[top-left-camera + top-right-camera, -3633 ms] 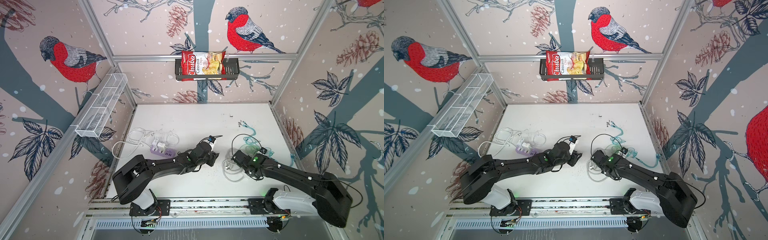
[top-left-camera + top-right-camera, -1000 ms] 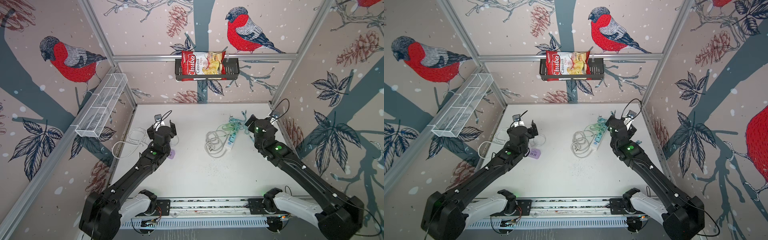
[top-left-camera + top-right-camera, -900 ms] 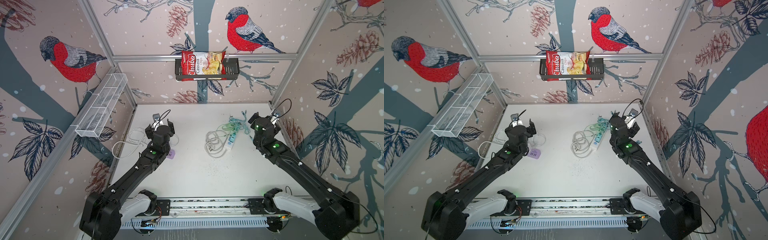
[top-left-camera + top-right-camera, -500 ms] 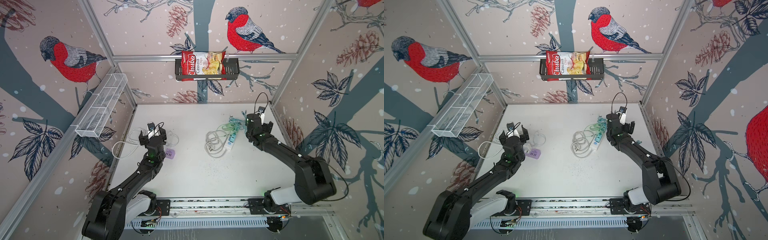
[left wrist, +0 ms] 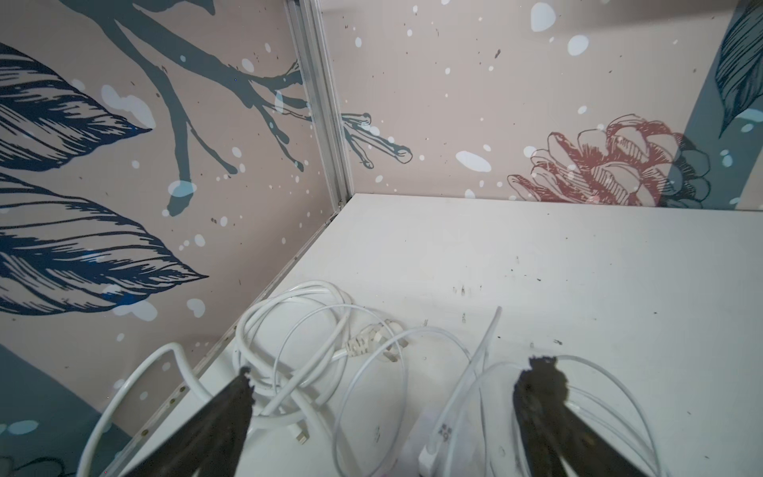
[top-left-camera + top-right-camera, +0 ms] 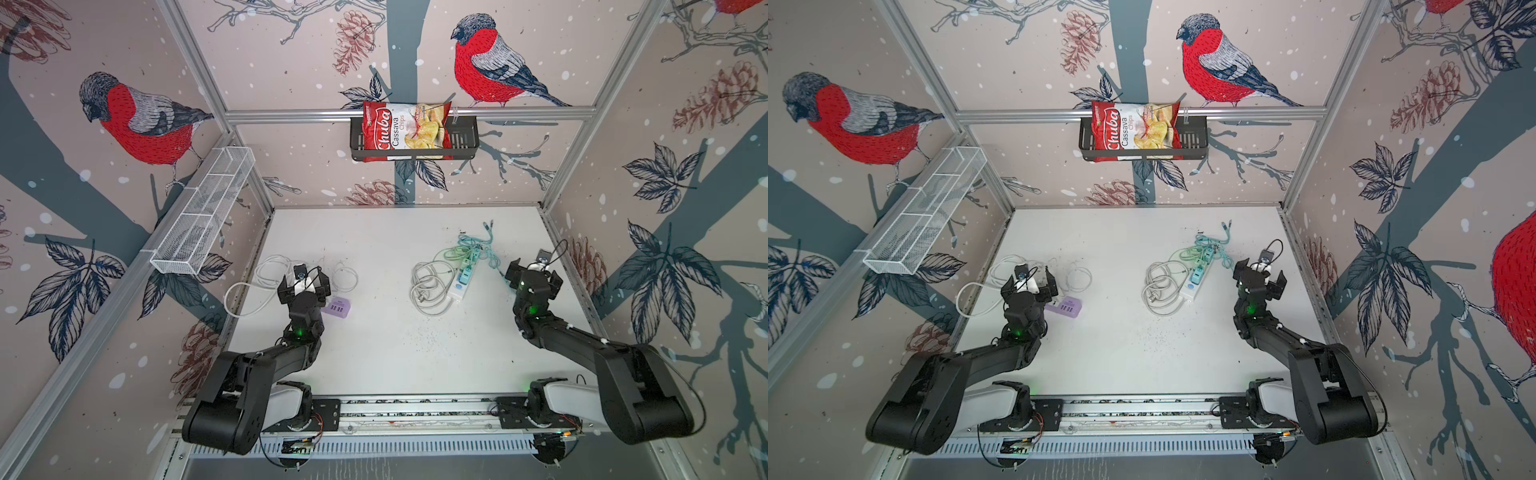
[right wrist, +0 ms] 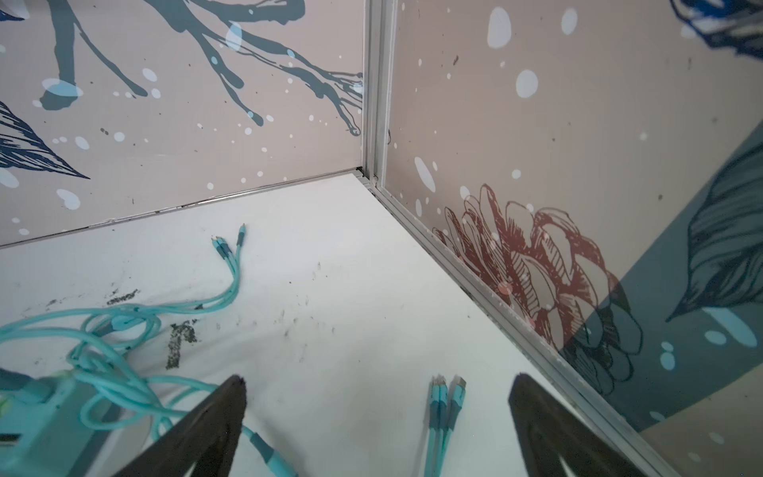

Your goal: Insert the plug

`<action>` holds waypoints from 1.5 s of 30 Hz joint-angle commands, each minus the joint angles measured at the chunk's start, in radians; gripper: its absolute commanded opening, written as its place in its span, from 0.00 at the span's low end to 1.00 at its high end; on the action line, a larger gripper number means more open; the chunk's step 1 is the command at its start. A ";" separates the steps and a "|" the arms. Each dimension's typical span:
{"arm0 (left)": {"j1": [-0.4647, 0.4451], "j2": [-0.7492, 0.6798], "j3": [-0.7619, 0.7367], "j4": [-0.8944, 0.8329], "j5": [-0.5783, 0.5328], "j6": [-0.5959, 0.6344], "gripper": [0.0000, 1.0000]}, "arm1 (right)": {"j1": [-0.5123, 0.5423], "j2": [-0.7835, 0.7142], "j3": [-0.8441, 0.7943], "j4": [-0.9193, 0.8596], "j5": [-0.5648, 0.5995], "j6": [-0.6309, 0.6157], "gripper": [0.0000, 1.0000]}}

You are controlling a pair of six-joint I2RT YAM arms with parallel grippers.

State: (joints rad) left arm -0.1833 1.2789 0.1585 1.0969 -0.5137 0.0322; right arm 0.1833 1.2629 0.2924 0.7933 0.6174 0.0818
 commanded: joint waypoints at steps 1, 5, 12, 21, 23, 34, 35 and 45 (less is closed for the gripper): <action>0.005 0.056 -0.023 0.176 0.069 0.013 0.97 | -0.015 -0.006 -0.073 0.253 -0.084 -0.011 1.00; 0.007 0.111 -0.016 0.230 0.096 0.025 0.96 | -0.055 0.038 -0.118 0.332 -0.196 0.006 0.99; 0.013 0.277 -0.058 0.482 0.083 0.034 0.97 | -0.104 0.172 -0.163 0.535 -0.377 -0.039 1.00; 0.005 0.345 -0.104 0.644 0.056 0.050 0.97 | -0.083 0.245 -0.127 0.550 -0.287 -0.037 0.99; 0.004 0.355 -0.126 0.698 0.049 0.045 0.97 | -0.097 0.236 -0.094 0.474 -0.310 -0.019 0.99; 0.004 0.359 -0.127 0.705 0.049 0.044 0.97 | -0.037 0.234 -0.229 0.739 -0.199 -0.058 0.99; 0.004 0.359 -0.127 0.705 0.050 0.044 0.97 | -0.033 0.234 -0.222 0.727 -0.188 -0.059 0.99; 0.005 0.359 -0.126 0.704 0.050 0.044 0.97 | -0.023 0.246 -0.201 0.705 -0.152 -0.058 0.99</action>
State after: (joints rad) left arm -0.1799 1.6344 0.0334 1.6573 -0.4473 0.0593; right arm 0.1650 1.5070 0.0723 1.5002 0.4473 0.0254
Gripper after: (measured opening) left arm 0.971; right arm 0.993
